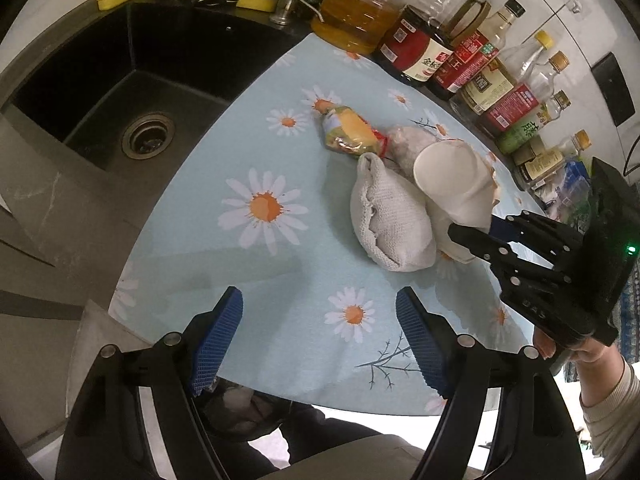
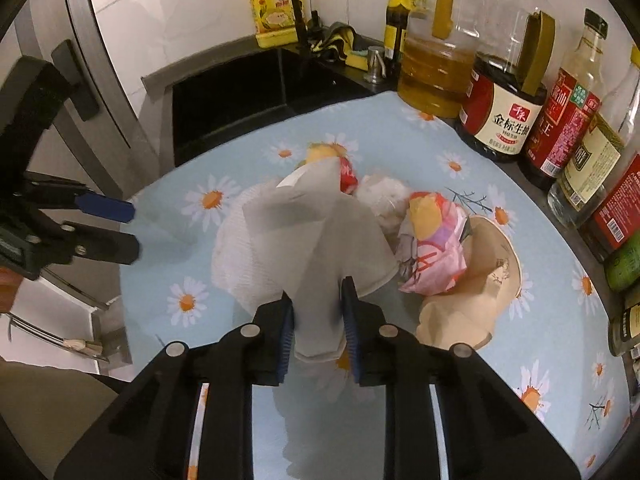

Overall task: Collect trash
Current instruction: 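Grasp the white paper cup and napkin with the right tool, then lift the white paper with the right tool while the left tool grasps the grey cloth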

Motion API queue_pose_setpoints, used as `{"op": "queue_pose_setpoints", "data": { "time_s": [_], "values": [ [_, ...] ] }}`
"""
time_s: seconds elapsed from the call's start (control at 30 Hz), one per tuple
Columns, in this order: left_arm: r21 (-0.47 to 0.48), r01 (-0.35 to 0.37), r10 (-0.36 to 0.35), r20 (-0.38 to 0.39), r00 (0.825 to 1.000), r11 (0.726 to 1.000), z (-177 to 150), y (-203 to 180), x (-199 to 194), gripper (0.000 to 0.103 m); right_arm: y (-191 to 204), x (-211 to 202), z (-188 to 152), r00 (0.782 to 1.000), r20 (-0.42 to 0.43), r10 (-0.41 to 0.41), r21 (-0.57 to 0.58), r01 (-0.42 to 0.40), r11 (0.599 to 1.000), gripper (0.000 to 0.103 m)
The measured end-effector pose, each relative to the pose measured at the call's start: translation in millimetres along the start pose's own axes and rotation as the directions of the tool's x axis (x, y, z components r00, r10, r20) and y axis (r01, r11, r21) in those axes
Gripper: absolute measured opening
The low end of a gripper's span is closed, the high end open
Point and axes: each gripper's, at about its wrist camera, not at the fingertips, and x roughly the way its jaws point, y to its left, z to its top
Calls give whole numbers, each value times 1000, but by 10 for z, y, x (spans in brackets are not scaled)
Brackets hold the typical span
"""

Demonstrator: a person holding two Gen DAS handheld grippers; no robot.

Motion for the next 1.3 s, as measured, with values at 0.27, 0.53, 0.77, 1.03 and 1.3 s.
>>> {"op": "queue_pose_setpoints", "data": {
  "time_s": [0.27,0.53,0.77,1.03,1.3],
  "values": [
    [63,10,-8,-28,1000,998,122,-215,123,77,35,-448,-92,996,88,36,76,-43,996,24],
    [180,0,11,-60,998,984,294,-547,345,77,-64,-866,-372,989,150,-9,198,-21,980,24],
    [263,-50,70,-66,995,963,463,-746,515,77,-186,-1110,-749,983,172,-62,328,2,945,24],
    [327,-94,133,-98,986,940,560,-825,804,75,-239,-1188,-1147,978,175,-109,461,16,887,24],
    [372,-78,124,-104,987,925,554,-885,881,45,-216,-1186,-1373,977,164,-139,548,27,836,24]
  ]
}}
